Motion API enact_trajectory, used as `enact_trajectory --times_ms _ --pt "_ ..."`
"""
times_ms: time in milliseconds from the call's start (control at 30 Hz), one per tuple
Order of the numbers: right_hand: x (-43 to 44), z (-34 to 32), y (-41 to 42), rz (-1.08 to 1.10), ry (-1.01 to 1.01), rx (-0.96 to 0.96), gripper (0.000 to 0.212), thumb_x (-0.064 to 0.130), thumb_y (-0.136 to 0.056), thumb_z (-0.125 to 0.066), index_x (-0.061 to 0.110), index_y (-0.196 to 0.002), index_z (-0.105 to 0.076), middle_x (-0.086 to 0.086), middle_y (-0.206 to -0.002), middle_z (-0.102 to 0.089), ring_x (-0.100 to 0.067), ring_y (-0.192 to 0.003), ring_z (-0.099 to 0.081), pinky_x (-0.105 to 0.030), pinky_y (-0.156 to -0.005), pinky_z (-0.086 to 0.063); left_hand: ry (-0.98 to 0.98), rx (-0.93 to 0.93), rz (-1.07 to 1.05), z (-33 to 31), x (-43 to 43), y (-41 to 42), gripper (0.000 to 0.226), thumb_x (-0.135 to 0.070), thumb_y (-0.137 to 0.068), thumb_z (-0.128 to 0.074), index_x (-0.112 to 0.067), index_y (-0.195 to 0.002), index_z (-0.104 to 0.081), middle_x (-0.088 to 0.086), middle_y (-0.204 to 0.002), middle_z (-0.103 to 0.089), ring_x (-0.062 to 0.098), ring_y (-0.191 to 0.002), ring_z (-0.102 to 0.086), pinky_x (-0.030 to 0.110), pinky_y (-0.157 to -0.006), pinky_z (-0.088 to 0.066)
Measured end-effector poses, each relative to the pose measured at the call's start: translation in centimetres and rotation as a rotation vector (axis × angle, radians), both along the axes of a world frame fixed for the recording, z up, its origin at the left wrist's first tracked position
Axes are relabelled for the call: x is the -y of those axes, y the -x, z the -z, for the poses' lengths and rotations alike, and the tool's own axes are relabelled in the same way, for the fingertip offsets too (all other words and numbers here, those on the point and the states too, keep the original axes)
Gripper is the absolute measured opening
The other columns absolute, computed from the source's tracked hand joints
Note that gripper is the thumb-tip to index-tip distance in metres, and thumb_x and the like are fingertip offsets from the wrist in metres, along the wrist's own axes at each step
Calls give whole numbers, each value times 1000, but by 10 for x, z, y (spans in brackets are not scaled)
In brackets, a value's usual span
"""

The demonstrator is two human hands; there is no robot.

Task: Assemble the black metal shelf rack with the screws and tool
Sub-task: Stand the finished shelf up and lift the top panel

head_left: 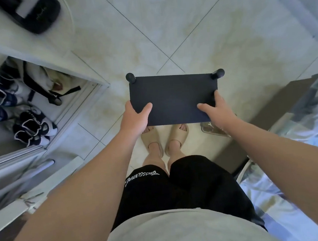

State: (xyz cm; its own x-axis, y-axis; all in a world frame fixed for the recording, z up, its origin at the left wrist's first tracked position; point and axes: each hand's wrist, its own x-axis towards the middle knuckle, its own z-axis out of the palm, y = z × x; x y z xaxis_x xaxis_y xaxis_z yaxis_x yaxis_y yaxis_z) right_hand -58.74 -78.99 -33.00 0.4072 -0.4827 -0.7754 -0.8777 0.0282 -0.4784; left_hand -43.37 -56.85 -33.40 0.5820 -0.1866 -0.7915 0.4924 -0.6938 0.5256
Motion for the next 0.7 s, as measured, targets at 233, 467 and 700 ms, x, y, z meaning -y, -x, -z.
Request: enact_trajectory --times_ms 233,467,700 --pt "49 -51 -27 -26 20 109 79 48 -90 -62 21 -155 -27 5 -150 -37 -19 -129 -43 -36 -98 -40 65 75 -28 -45 42 -20 64 -56 -85 -60 -25 -139 -43 -14 -127 -58 9 -112 -57 26 -83 -44" --pt "96 -90 -82 10 22 173 77 47 -84 -62 20 -149 -33 1 -149 -42 -25 -131 -49 -49 -107 -47 129 175 4 -74 100 -87 66 -60 -79 -61 -28 -135 -48 -17 -122 -61 6 -109 -60 32 -88 -50" --pt "148 -106 -182 76 111 161 68 43 -91 -62 19 -148 -33 1 -148 -40 -24 -127 -47 -47 -105 -45 151 223 79 -90 168 -203 62 -61 -77 -60 -31 -129 -47 -22 -113 -59 4 -105 -59 32 -84 -49"
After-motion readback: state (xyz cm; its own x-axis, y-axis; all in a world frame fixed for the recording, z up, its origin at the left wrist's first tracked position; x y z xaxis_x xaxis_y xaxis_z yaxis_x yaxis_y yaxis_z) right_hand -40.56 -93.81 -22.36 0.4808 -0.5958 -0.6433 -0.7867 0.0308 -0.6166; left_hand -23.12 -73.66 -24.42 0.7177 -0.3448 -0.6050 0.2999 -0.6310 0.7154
